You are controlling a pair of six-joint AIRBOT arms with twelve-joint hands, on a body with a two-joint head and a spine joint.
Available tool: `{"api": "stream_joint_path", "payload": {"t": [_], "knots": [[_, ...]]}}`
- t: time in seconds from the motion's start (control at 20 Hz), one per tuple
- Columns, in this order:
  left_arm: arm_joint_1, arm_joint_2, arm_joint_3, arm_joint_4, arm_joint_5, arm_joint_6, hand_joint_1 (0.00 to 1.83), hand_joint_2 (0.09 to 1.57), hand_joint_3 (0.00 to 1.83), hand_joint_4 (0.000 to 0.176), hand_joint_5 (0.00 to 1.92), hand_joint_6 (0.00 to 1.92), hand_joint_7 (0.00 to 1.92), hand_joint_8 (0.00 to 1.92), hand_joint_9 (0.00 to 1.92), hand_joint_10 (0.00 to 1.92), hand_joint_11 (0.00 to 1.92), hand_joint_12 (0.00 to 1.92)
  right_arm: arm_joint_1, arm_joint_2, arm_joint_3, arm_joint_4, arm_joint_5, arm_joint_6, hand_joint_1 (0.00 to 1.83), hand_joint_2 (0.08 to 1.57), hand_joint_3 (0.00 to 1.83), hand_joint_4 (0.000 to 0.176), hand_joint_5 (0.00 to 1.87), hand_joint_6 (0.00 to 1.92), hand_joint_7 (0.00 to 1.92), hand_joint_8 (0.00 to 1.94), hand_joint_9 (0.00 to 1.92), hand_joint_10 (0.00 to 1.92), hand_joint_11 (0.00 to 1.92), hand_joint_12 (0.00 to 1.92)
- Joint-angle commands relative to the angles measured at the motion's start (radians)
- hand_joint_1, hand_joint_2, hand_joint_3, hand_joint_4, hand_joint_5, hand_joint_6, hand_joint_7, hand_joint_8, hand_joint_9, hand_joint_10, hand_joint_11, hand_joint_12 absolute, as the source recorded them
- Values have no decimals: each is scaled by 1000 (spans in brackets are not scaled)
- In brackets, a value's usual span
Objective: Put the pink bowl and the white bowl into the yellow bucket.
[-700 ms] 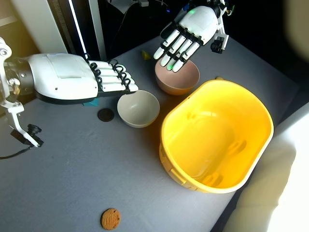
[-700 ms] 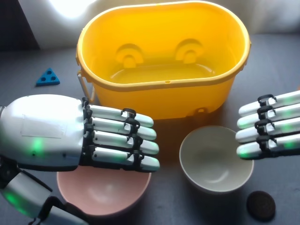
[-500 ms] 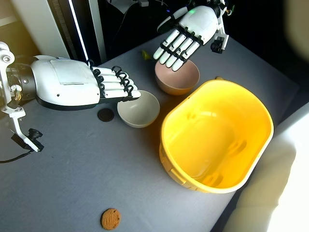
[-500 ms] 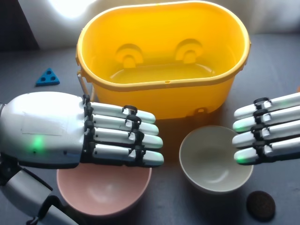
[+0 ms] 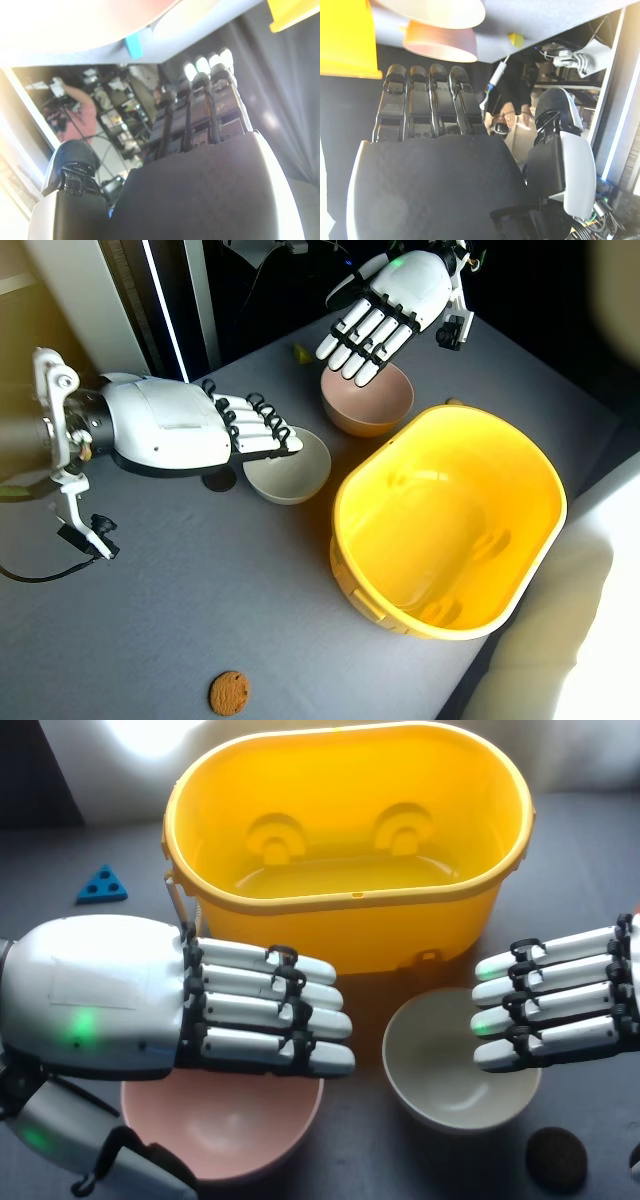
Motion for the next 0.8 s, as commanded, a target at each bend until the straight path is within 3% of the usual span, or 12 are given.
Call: {"api": "stream_joint_path", "payload": {"t": [0.0,0.15,0.3,0.5,0.75], "knots": [[-13,12,-3,-56,-69,-1,0,1192,19,0,0,0,0,0,0,0,0,0,-1,4,2,72,60,1,0,1131,2,0,116,6,85,16,38,12,27,14],[-14,3,5,-62,-90,-5,0,1194,17,0,0,0,0,0,0,0,0,0,-9,-8,6,72,53,0,0,1138,1,0,149,1,112,1,73,2,43,43],[-21,4,2,22,-114,-45,0,1218,24,0,0,0,0,0,0,0,0,0,-21,-12,7,72,52,-1,0,1138,1,0,145,8,100,8,53,8,36,49],[-36,-3,55,31,-173,-106,0,1219,20,0,0,0,0,0,0,0,0,0,-39,-21,12,72,52,-1,0,1123,0,0,142,0,112,1,81,2,0,229],[-60,-3,82,86,-183,-131,0,1218,13,0,0,0,0,0,0,0,1,0,-48,-31,19,74,43,-3,0,1144,2,0,118,1,96,4,69,3,0,228]]}}
